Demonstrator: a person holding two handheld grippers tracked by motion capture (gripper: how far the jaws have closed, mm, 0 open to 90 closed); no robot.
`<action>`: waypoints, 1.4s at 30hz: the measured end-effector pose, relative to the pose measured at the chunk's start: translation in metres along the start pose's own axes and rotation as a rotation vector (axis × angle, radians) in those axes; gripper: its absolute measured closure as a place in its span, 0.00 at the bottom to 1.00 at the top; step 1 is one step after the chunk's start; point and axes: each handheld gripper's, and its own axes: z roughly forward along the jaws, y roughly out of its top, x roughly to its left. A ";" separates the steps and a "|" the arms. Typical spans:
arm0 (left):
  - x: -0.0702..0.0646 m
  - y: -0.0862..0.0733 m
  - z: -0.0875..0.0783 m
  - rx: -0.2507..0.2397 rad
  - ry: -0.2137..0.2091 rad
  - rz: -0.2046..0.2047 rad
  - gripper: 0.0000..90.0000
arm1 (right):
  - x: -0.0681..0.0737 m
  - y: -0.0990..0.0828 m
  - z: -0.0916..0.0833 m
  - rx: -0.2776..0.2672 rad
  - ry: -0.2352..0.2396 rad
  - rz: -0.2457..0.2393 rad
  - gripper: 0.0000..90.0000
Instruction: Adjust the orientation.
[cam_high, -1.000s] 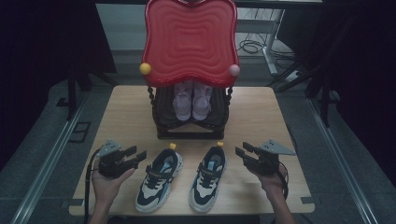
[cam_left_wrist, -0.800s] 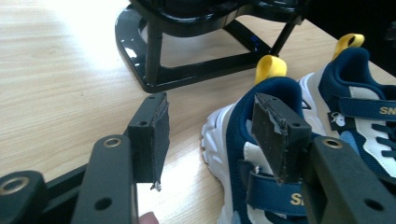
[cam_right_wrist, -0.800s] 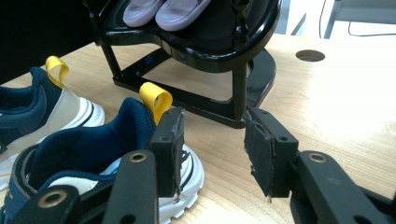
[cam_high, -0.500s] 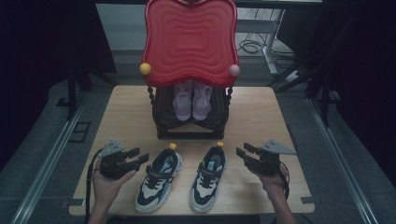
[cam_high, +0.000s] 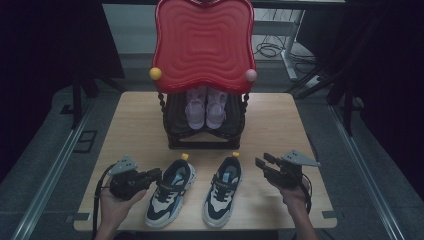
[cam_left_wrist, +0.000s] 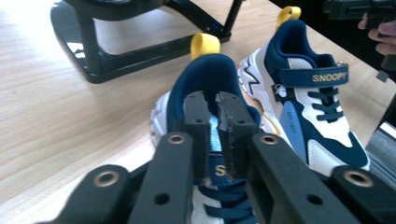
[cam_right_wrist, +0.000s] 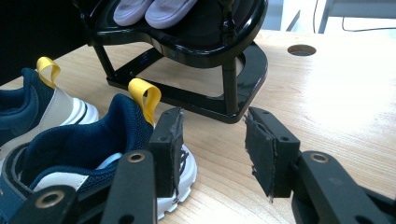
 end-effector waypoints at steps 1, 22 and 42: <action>-0.001 0.000 0.001 0.007 -0.005 0.003 0.94 | 0.000 0.000 0.000 -0.001 -0.003 -0.002 0.62; -0.041 -0.011 0.023 0.106 -0.128 0.051 1.00 | -0.002 -0.002 0.002 0.009 -0.008 0.006 0.62; -0.056 -0.042 0.041 0.235 -0.087 0.061 1.00 | -0.002 -0.003 0.003 0.014 -0.008 0.010 0.62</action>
